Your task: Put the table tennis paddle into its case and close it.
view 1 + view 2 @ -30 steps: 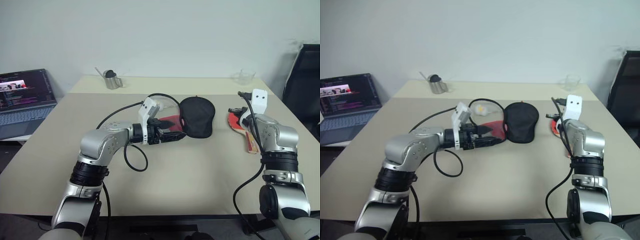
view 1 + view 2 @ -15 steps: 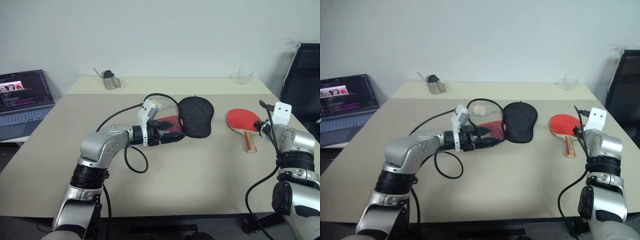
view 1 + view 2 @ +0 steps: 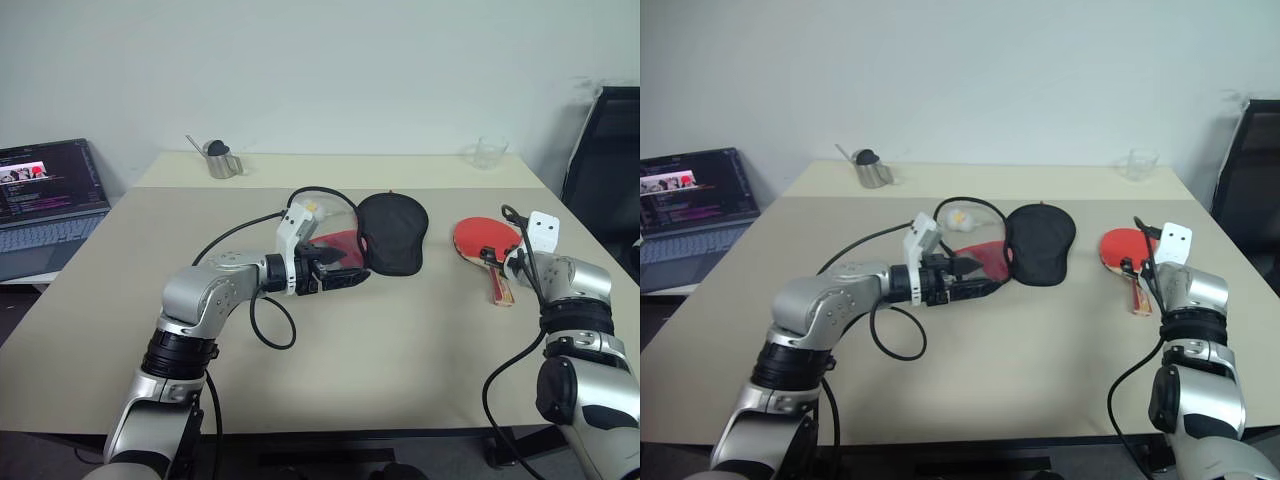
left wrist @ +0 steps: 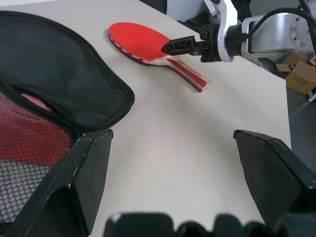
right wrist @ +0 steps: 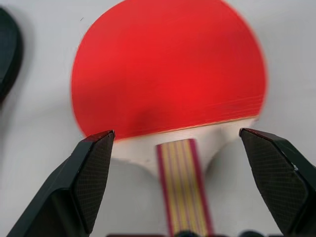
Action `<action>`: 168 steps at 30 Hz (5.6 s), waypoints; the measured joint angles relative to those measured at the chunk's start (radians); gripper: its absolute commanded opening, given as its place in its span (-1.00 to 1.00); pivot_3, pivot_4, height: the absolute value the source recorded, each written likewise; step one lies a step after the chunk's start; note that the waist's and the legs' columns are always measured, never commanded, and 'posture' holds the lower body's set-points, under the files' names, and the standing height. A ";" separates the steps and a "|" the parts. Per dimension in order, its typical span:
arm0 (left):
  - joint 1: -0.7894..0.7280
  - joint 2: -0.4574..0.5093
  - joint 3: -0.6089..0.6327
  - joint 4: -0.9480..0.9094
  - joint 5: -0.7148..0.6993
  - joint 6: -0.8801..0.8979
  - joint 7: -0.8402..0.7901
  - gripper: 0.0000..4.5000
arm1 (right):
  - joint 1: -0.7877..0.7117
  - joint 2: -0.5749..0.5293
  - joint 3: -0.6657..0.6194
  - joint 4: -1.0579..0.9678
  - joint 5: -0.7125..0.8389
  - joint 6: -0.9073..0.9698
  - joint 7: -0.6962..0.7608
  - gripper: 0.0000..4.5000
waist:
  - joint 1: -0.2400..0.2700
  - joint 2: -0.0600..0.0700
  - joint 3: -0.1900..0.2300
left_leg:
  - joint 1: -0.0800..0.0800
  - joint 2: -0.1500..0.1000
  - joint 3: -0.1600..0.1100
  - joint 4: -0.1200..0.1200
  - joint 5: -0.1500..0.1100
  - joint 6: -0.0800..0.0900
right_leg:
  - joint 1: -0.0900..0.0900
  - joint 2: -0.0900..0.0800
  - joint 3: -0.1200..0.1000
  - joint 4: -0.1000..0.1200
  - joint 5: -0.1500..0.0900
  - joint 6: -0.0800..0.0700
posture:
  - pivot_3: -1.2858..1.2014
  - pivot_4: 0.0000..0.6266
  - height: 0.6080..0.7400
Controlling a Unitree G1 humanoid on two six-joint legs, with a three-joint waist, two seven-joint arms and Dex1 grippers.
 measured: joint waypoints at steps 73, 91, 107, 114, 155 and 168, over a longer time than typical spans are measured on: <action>0.102 0.037 0.102 -0.193 -0.062 0.137 0.131 0.91 | -0.322 0.333 0.054 0.582 -0.042 -0.524 -0.073 -0.51 | -0.015 0.003 0.003 | -0.003 -0.001 -0.001 -0.002 0.002 0.004 | -0.002 -0.003 0.001 -0.002 0.003 0.002 | 0.03 -0.52 1.00; 0.130 0.035 0.108 -0.233 -0.091 0.160 0.189 0.91 | -0.372 0.363 0.055 0.657 -0.080 -0.588 -0.078 -0.51 | -0.017 0.004 0.003 | -0.003 0.000 -0.001 -0.002 0.002 0.004 | -0.002 -0.006 0.001 -0.002 0.005 -0.001 | 0.03 -0.52 1.00; 0.151 0.035 0.109 -0.241 -0.119 0.163 0.210 0.91 | -0.401 0.323 0.085 0.654 -0.126 -0.561 -0.093 -0.51 | -0.016 0.004 0.003 | -0.003 0.000 -0.001 -0.002 0.002 0.004 | -0.002 -0.006 0.000 -0.002 0.005 -0.001 | 0.03 -0.52 1.00; 0.150 0.035 0.109 -0.243 -0.121 0.167 0.217 0.91 | -0.416 0.372 0.081 0.656 -0.119 -0.579 -0.101 -0.51 | -0.016 0.004 0.003 | -0.003 -0.001 -0.002 -0.002 0.002 0.004 | -0.002 -0.006 0.000 -0.002 0.005 -0.001 | 0.03 -0.52 1.00; 0.188 0.046 0.184 -0.378 -0.204 0.301 0.328 0.91 | -0.342 0.442 0.058 0.680 -0.128 -0.675 -0.153 -0.19 | -0.011 0.004 0.003 | -0.003 -0.001 -0.002 -0.001 0.002 0.004 | -0.002 -0.006 0.000 -0.002 0.006 -0.002 | 0.03 -0.52 1.00; 0.188 0.039 0.188 -0.382 -0.224 0.310 0.354 0.91 | -0.341 0.451 0.045 0.678 -0.130 -0.684 -0.132 0.99 | -0.011 0.004 0.003 | -0.002 0.000 -0.003 -0.001 0.002 0.004 | -0.001 -0.006 0.000 -0.001 0.005 -0.001 | 0.03 -0.52 1.00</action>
